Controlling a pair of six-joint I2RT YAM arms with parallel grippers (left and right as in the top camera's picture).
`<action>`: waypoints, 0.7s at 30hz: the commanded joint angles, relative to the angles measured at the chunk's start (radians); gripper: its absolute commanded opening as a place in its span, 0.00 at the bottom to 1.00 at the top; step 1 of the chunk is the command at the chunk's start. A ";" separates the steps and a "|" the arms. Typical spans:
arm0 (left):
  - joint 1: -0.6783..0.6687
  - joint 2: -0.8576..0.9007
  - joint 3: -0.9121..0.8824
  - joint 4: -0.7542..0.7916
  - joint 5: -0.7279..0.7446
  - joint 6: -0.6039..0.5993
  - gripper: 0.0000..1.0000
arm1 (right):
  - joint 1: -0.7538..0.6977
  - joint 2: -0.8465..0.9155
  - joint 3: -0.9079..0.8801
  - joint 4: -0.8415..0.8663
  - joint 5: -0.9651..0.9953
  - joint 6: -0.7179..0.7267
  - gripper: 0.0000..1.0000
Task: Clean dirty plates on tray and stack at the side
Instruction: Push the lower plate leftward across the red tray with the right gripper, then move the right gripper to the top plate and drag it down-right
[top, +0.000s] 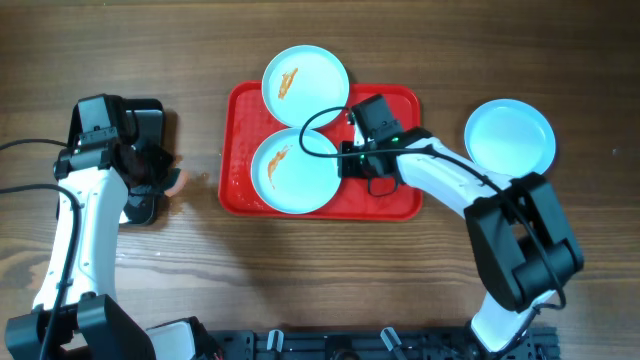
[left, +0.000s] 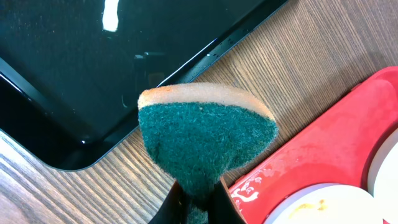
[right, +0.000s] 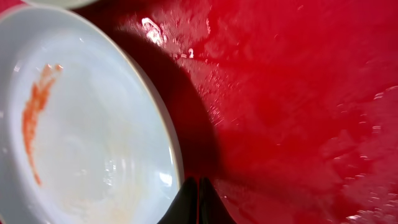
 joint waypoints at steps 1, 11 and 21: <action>0.005 -0.024 -0.005 0.003 0.008 0.019 0.04 | 0.018 0.028 -0.011 0.012 0.002 0.021 0.04; 0.005 -0.024 -0.005 0.003 0.009 0.019 0.04 | 0.082 0.028 -0.011 0.109 -0.150 0.026 0.04; 0.005 -0.024 -0.006 0.003 0.008 0.019 0.04 | 0.119 0.008 0.044 0.098 -0.161 0.067 0.04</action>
